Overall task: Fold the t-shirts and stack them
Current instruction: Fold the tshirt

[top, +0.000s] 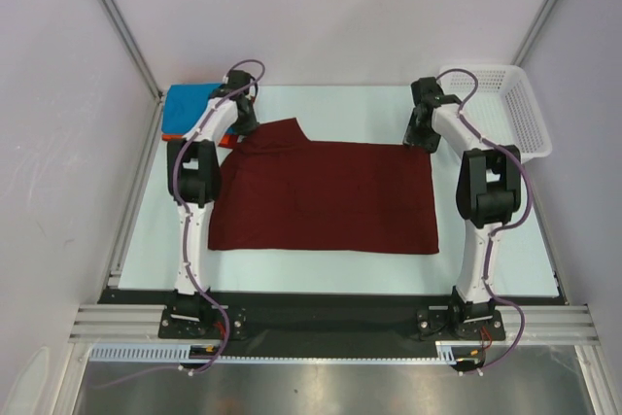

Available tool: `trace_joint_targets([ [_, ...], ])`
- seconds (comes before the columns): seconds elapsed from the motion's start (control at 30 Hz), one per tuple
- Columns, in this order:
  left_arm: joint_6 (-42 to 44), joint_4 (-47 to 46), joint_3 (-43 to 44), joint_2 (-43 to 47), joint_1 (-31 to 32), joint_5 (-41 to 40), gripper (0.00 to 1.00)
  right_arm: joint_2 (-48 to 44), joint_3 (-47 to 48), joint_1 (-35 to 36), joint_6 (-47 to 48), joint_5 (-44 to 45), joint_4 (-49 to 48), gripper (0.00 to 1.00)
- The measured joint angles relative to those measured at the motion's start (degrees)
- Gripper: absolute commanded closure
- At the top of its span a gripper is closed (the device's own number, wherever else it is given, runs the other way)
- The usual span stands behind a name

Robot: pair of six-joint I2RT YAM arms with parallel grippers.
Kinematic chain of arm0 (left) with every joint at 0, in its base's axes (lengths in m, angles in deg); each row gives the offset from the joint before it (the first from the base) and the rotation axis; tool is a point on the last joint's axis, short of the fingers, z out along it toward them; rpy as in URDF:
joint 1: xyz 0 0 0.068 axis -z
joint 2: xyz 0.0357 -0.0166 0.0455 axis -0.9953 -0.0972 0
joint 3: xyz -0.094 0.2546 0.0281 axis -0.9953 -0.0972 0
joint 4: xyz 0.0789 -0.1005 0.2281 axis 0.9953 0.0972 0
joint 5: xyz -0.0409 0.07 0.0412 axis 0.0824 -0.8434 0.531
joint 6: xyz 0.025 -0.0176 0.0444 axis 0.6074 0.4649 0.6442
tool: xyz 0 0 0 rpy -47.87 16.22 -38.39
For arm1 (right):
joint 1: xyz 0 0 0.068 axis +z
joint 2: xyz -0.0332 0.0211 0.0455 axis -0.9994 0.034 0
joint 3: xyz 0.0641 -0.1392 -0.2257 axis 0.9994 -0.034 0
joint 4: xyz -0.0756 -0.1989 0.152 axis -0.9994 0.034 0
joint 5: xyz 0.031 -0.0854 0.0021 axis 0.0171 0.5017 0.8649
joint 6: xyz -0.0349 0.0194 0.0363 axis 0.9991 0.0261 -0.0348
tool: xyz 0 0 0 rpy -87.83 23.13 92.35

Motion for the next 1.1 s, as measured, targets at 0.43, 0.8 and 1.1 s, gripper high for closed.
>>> trace_joint_targets([
  [0.43, 1.51, -8.41, -6.91, 10.93, 5.29, 3.41, 1.0, 11.65, 10.58, -1.25, -0.15, 5.03, 1.95, 0.57],
  [0.8, 1.46, -9.53, -6.8, 12.0, 4.96, 4.59, 1.0, 15.12, 14.03, -1.42, -1.62, 7.45, 0.07, 0.55],
  [1.1, 1.44, -9.53, -6.8, 12.17, 4.96, 5.79, 1.0, 17.68, 17.18, -2.56, -2.99, 8.07, 0.98, 0.54],
])
